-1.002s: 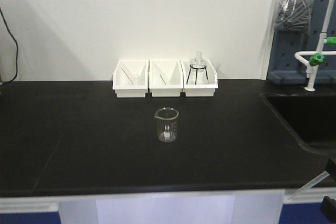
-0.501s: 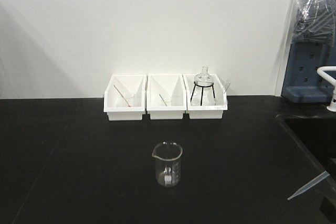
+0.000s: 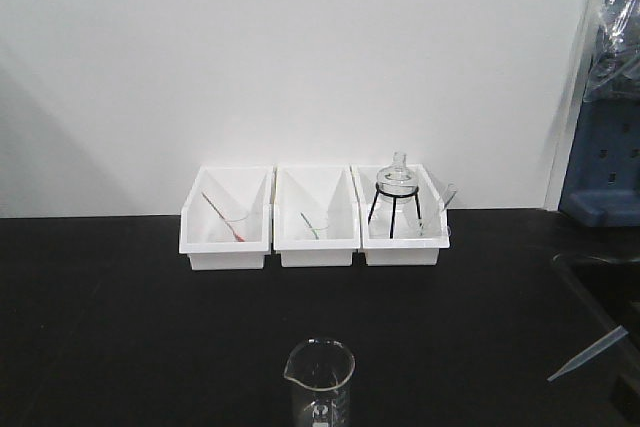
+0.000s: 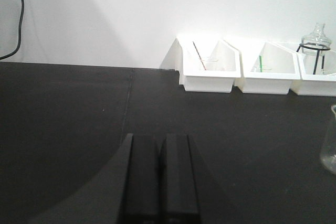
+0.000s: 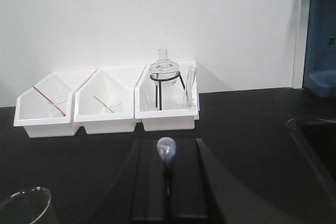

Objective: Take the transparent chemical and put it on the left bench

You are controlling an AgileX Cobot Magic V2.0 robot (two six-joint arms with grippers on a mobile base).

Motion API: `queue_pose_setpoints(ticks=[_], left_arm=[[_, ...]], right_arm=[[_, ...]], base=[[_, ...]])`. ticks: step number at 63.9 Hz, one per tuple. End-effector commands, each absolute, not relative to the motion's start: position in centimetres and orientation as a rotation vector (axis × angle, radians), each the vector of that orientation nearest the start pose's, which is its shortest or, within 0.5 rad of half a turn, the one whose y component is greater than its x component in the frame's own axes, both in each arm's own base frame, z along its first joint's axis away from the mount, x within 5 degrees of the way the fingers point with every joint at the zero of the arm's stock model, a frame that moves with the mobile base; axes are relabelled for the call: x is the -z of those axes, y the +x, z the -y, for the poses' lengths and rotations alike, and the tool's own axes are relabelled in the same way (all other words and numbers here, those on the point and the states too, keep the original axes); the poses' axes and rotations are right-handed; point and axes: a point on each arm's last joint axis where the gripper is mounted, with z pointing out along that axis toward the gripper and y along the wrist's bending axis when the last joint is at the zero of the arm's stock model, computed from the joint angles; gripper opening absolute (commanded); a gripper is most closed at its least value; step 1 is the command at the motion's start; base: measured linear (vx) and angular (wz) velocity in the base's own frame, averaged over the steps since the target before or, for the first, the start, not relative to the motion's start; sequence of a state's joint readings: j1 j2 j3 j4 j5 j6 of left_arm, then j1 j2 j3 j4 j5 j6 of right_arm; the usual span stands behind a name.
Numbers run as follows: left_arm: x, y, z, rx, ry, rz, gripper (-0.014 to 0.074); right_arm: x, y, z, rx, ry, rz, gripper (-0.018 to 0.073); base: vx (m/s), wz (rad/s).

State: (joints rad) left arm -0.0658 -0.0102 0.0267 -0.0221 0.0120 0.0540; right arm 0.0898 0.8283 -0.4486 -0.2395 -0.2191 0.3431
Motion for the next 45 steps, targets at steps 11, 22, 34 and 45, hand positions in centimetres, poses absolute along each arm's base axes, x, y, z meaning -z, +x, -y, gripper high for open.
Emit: queue_pose_setpoints(ticks=[11,22,34,45], left_arm=[[-20.63,5.50,0.36,0.035,0.064,-1.429,-0.0003],[-20.63,5.50,0.36,0.035,0.064,-1.429,-0.0003],[-20.63,5.50,0.36,0.035,0.064,-1.429,-0.0003],[-20.63,5.50,0.36,0.035,0.064,-1.429,-0.0003]], right_arm=[[-31.63,17.37,-2.18,-0.212,-0.039,-1.541,-0.0008],[-31.63,17.37,-2.18,-0.212,-0.039,-1.541,-0.0008],[-31.63,17.37,-2.18,-0.212,-0.039,-1.541,-0.0008],[-31.64,17.37,-2.17,-0.213,-0.037,-1.541,-0.0008]], base=[[0.19,-0.01],[0.13,-0.01],[0.07,0.00],[0.02,-0.01]])
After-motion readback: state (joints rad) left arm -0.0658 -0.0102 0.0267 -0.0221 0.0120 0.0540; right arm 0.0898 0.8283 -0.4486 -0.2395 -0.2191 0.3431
